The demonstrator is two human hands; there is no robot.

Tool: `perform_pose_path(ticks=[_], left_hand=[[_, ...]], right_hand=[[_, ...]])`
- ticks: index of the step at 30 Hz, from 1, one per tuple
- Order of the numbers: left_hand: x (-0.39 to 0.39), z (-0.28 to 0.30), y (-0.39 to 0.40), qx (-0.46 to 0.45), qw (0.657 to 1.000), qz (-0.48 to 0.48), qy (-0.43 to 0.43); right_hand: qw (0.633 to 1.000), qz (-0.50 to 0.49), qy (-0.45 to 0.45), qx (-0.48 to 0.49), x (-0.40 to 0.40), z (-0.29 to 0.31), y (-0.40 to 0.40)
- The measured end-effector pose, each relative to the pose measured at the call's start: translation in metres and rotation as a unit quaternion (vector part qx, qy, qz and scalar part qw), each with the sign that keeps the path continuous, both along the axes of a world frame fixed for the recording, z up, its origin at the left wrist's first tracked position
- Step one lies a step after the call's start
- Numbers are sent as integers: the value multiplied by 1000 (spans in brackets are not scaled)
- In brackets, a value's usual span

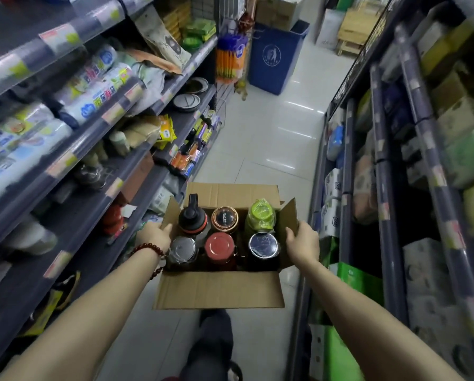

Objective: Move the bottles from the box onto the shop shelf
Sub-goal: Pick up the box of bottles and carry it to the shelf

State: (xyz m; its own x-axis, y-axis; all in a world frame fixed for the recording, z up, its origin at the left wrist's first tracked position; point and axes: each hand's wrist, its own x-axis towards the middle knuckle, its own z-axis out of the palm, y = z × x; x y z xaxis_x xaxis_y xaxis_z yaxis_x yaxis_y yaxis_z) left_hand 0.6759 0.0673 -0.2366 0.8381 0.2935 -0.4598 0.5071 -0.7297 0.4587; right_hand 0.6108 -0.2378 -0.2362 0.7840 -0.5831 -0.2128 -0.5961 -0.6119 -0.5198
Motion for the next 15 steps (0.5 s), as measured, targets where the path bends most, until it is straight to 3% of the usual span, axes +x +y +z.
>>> perform_pose_path(ticks=[15], left_hand=[[197,-9,-15,-2,989,140,-42]], right_hand=[[993,115,6,8,275,-7,-7]])
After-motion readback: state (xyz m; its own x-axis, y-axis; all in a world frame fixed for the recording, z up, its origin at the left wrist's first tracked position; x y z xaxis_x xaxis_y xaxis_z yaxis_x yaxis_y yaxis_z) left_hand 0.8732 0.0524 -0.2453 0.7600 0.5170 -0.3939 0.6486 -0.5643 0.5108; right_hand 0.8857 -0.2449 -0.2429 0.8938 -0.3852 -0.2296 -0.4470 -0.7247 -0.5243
